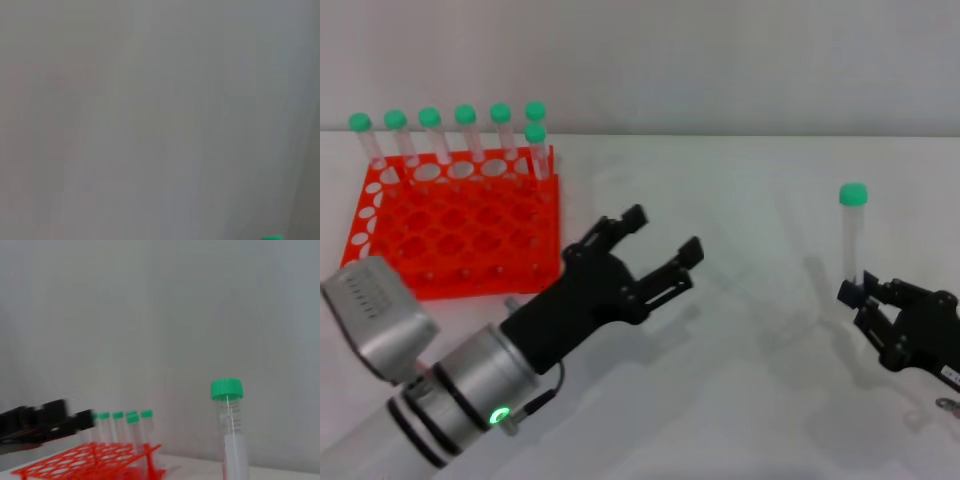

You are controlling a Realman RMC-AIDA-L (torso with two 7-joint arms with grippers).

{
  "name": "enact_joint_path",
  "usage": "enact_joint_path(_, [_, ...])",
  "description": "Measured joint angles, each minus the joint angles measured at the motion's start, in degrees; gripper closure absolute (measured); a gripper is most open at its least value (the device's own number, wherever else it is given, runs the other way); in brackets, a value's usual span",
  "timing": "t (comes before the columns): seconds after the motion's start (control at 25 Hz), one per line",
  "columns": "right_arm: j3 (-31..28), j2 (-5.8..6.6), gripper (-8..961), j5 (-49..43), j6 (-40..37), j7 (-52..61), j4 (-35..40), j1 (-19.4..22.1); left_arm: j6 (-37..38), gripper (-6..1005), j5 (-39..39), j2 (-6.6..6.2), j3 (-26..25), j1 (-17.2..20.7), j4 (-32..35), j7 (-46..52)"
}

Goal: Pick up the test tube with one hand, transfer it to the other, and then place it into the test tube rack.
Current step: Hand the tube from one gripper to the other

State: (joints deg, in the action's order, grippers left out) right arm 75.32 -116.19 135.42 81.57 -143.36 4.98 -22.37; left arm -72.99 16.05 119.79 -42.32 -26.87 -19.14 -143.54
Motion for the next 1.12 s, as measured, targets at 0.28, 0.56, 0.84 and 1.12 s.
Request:
enact_joint_path(0.28, [4.82, 0.00, 765, 0.01, -0.01, -0.78, 1.20, -1.14, 5.69, 109, -2.03, 0.00, 0.42, -1.56, -3.45, 5.89])
enact_joint_path(0.56, [8.05, 0.00, 765, 0.06, -0.05, -1.75, 2.53, -0.78, 7.56, 118, -4.34, 0.13, 1.12, -3.76, -5.55, 7.94])
enact_joint_path(0.84, [10.24, 0.00, 764, 0.11, 0.17, -2.00, 3.07, -0.87, 10.21, 141, -4.64, 0.13, 1.79, -5.34, -7.13, 7.90])
enact_joint_path(1.12, [10.97, 0.00, 764, 0.11, 0.47, -2.37, 3.60, -0.84, 12.50, 165, -5.94, 0.20, 2.20, -6.84, -7.86, 7.69])
